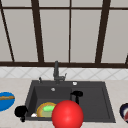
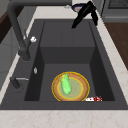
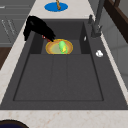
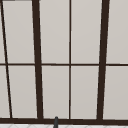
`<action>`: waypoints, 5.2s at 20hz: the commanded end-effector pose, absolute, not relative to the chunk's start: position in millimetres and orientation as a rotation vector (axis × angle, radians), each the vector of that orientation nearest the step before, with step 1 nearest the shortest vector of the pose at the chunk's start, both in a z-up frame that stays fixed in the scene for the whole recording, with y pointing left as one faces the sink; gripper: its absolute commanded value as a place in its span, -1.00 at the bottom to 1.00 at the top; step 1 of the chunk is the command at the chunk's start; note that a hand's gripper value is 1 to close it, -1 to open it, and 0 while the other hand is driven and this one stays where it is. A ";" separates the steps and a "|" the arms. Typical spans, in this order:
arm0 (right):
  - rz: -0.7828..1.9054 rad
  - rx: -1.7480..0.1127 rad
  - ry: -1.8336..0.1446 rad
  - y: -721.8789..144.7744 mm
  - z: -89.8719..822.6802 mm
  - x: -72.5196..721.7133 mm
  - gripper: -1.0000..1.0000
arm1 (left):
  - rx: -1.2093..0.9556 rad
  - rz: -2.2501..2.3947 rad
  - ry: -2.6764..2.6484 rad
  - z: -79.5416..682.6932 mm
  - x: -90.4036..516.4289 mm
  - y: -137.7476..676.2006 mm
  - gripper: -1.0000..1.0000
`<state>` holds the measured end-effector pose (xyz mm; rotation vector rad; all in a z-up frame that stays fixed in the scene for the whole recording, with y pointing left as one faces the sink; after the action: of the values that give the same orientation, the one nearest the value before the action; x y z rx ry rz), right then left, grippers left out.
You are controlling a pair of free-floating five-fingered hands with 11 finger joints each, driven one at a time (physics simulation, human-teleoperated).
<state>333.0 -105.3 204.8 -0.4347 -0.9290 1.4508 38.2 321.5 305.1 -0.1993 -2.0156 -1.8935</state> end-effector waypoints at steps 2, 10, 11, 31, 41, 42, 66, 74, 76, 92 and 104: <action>1.496 -0.520 -0.912 -136.4 217.2 321.6 -1.00 | -0.199 -1.893 -2.016 305.1 38.2 321.5 0.00; 1.530 -0.660 -0.899 -178.7 233.7 301.1 -1.00 | -0.199 -1.893 -2.016 305.1 38.2 321.5 0.00; 1.533 -0.678 -0.898 -183.8 234.7 298.8 -1.00 | -0.199 -1.893 -2.016 305.1 38.2 321.5 0.00; 1.493 -0.761 -1.026 -323.7 228.3 262.5 -1.00 | -0.199 -1.893 -2.016 305.1 38.2 321.5 0.00; 1.472 -0.814 -1.084 -404.8 207.0 247.6 -1.00 | -0.199 -1.893 -2.016 305.1 38.2 321.5 0.00; 1.470 -0.818 -1.090 -413.0 205.1 247.2 -1.00 | -0.199 -1.893 -2.016 305.1 38.2 321.5 0.00; 1.499 -0.730 -1.112 -588.6 93.3 259.1 -1.00 | -0.199 -1.893 -2.016 305.1 38.2 321.5 0.00; 1.343 -0.397 -1.119 -616.0 81.5 299.5 -1.00 | -0.199 -1.893 -2.016 305.1 38.2 321.5 0.00; 1.337 -0.335 -1.128 -628.1 81.3 294.8 -1.00 | -0.199 -1.893 -2.016 305.1 38.2 321.5 0.00; 1.200 -0.217 -1.444 -665.5 74.8 291.2 1.00 | -0.199 -1.893 -2.016 305.1 38.2 321.5 0.00; 1.131 -0.349 -1.319 -629.4 136.0 313.3 1.00 | -0.199 -1.893 -2.016 305.1 38.2 321.5 0.00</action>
<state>309.8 -642.9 119.5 -0.2954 -1.3128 1.1660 38.2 321.5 305.1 -0.1993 -2.0156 -1.8935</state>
